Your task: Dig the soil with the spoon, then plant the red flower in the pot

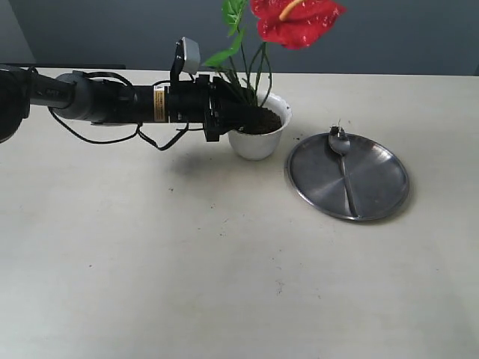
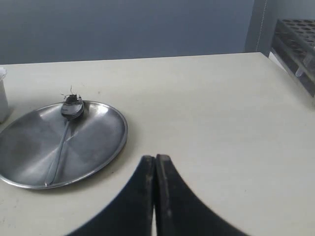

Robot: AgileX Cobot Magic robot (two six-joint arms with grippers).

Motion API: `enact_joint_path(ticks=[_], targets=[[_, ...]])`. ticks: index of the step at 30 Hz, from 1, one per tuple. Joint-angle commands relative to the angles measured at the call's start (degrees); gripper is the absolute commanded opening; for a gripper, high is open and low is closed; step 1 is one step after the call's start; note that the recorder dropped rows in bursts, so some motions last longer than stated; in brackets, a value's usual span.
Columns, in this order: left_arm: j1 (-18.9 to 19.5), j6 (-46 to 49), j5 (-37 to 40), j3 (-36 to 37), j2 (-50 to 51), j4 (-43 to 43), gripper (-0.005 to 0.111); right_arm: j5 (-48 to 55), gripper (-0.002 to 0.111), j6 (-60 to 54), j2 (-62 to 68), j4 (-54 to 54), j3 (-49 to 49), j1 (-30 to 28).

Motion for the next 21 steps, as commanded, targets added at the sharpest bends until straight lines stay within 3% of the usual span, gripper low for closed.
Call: enact_joint_path(ticks=[1,21], targets=[[-0.4,-0.1,2.9,0.5,0.0,1.0,0.055,-0.4,-0.001,-0.3,-0.2,0.0,0.1,-0.3],[0.7,1.2,1.0,0.5,-2.3,0.2,0.055,-0.4,-0.001,-0.3,-0.2,0.0,0.1,-0.3]])
